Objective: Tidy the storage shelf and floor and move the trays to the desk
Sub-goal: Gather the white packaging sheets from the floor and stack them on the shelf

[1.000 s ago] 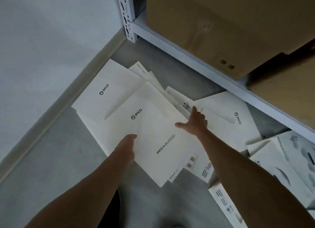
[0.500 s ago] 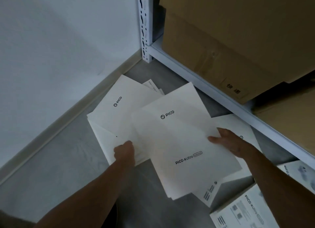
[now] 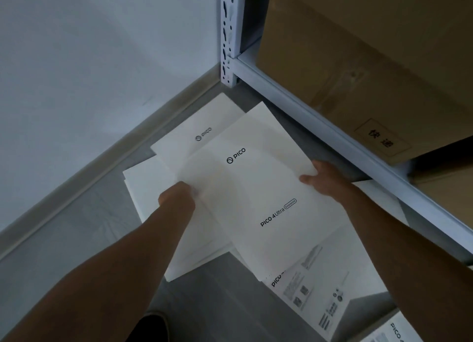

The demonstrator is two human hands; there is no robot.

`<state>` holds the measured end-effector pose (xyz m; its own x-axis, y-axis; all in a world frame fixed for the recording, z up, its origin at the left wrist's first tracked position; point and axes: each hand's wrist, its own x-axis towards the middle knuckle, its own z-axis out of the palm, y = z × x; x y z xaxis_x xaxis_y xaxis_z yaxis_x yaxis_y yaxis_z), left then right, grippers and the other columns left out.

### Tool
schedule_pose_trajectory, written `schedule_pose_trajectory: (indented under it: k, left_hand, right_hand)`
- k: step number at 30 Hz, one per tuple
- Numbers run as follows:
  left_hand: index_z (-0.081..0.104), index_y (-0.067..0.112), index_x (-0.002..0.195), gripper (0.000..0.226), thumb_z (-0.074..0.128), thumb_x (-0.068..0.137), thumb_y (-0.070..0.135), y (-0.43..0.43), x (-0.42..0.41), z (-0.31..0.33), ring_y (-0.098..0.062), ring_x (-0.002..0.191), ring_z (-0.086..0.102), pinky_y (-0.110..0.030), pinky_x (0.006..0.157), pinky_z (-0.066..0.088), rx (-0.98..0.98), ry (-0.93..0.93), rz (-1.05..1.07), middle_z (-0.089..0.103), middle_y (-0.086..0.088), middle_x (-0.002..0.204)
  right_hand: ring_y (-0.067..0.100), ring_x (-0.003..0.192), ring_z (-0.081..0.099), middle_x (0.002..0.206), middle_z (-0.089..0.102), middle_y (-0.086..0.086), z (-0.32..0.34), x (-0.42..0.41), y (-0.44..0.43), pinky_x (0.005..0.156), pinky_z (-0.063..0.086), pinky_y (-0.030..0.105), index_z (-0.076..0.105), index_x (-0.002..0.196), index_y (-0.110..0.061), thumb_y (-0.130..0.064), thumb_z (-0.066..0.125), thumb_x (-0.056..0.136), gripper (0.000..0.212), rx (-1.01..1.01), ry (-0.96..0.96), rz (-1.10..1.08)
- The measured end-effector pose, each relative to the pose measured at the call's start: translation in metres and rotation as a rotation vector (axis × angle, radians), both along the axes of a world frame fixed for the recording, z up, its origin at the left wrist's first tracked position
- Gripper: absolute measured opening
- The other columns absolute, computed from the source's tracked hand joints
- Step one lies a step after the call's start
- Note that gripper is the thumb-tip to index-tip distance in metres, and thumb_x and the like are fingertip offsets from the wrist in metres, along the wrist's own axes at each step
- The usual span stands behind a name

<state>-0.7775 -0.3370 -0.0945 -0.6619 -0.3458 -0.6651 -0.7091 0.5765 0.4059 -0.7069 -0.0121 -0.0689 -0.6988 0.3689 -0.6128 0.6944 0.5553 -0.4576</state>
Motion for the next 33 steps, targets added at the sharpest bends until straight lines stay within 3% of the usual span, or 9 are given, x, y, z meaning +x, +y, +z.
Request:
schedule_pose_trajectory:
  k: [3, 6, 9, 14, 18, 20, 26, 30, 33]
  left_hand:
    - [0.058, 0.015, 0.128, 0.04, 0.058, 0.088, 0.011, 0.0, -0.002, 0.003, -0.024, 0.119, 0.059, -0.028, 0.09, 0.046, 0.092, 0.064, 0.146, 0.063, -0.003, 0.125]
    - [0.053, 0.01, 0.134, 0.042, 0.054, 0.092, 0.011, 0.006, -0.009, -0.002, -0.031, 0.124, 0.054, -0.034, 0.09, 0.044, 0.421, -0.033, 0.458, 0.056, -0.012, 0.135]
    - [0.062, 0.004, 0.118, 0.044, 0.074, 0.078, 0.019, 0.01, -0.015, -0.001, -0.029, 0.096, 0.059, -0.031, 0.073, 0.042, 0.376, -0.057, 0.575, 0.061, -0.012, 0.108]
    - [0.056, 0.009, 0.098, 0.034, 0.076, 0.076, 0.026, 0.005, -0.02, -0.012, -0.026, 0.086, 0.047, -0.033, 0.074, 0.038, 0.4, -0.109, 0.488, 0.049, -0.008, 0.095]
    - [0.057, 0.008, 0.115, 0.045, 0.073, 0.077, 0.025, 0.004, -0.02, -0.012, -0.027, 0.089, 0.046, -0.034, 0.076, 0.038, 0.439, -0.061, 0.502, 0.049, -0.007, 0.091]
    - [0.054, 0.007, 0.122, 0.051, 0.072, 0.079, 0.028, 0.006, -0.019, -0.008, -0.029, 0.092, 0.049, -0.036, 0.077, 0.04, 0.424, -0.035, 0.492, 0.052, -0.008, 0.092]
    - [0.058, 0.006, 0.115, 0.044, 0.065, 0.083, 0.036, -0.001, 0.003, -0.004, -0.031, 0.087, 0.066, -0.035, 0.075, 0.05, 0.391, -0.106, 0.263, 0.068, -0.013, 0.1]
    - [0.047, 0.012, 0.134, 0.06, 0.068, 0.081, 0.031, -0.016, -0.022, -0.001, -0.036, 0.125, 0.048, -0.044, 0.098, 0.042, -0.115, 0.211, -0.282, 0.052, -0.015, 0.135]
    - [0.033, 0.015, 0.145, 0.086, 0.074, 0.074, 0.044, -0.027, -0.057, -0.012, -0.035, 0.14, 0.03, -0.053, 0.109, 0.028, -0.294, 0.27, -0.536, 0.035, -0.013, 0.151]
  right_hand:
    - [0.031, 0.128, 0.054, 0.139, 0.057, 0.011, -0.001, 0.0, -0.006, 0.108, 0.044, 0.043, 0.048, 0.141, -0.005, -0.026, 0.067, 0.093, 0.056, 0.019, -0.04, 0.003]
    - [0.031, 0.119, 0.059, 0.13, 0.061, 0.013, -0.006, -0.006, -0.002, 0.101, 0.051, 0.045, 0.056, 0.132, -0.003, -0.032, 0.073, 0.087, 0.055, 0.088, -0.029, 0.027]
    - [0.028, 0.117, 0.06, 0.13, 0.061, 0.01, -0.023, -0.024, -0.002, 0.101, 0.05, 0.044, 0.057, 0.131, -0.005, -0.032, 0.074, 0.084, 0.057, 0.042, 0.008, -0.001]
    - [0.024, 0.108, 0.062, 0.118, 0.064, 0.001, -0.046, -0.04, -0.031, 0.095, 0.052, 0.039, 0.058, 0.126, -0.013, -0.031, 0.073, 0.083, 0.049, -0.041, 0.15, -0.106]
    - [0.021, 0.095, 0.065, 0.111, 0.062, -0.001, -0.035, -0.02, -0.04, 0.085, 0.057, 0.038, 0.049, 0.127, -0.023, -0.028, 0.081, 0.077, 0.06, -0.188, 0.201, -0.294]
    - [0.017, 0.093, 0.069, 0.106, 0.069, -0.005, -0.017, -0.005, -0.039, 0.078, 0.057, 0.031, 0.061, 0.119, -0.022, -0.032, 0.081, 0.079, 0.045, -0.287, 0.116, -0.245]
    - [0.027, 0.102, 0.071, 0.111, 0.076, 0.007, 0.023, 0.063, -0.011, 0.092, 0.054, 0.043, 0.069, 0.117, -0.013, -0.01, 0.067, 0.092, 0.025, -0.557, 0.08, -0.366]
    - [0.038, 0.098, 0.071, 0.104, 0.076, 0.015, 0.021, 0.12, -0.001, 0.096, 0.053, 0.056, 0.07, 0.114, -0.008, -0.016, 0.069, 0.09, 0.025, -0.42, 0.067, -0.485]
    - [0.041, 0.103, 0.069, 0.105, 0.076, 0.015, 0.005, 0.143, -0.03, 0.095, 0.054, 0.054, 0.071, 0.112, -0.007, -0.02, 0.073, 0.085, 0.03, -0.51, 0.099, -0.645]
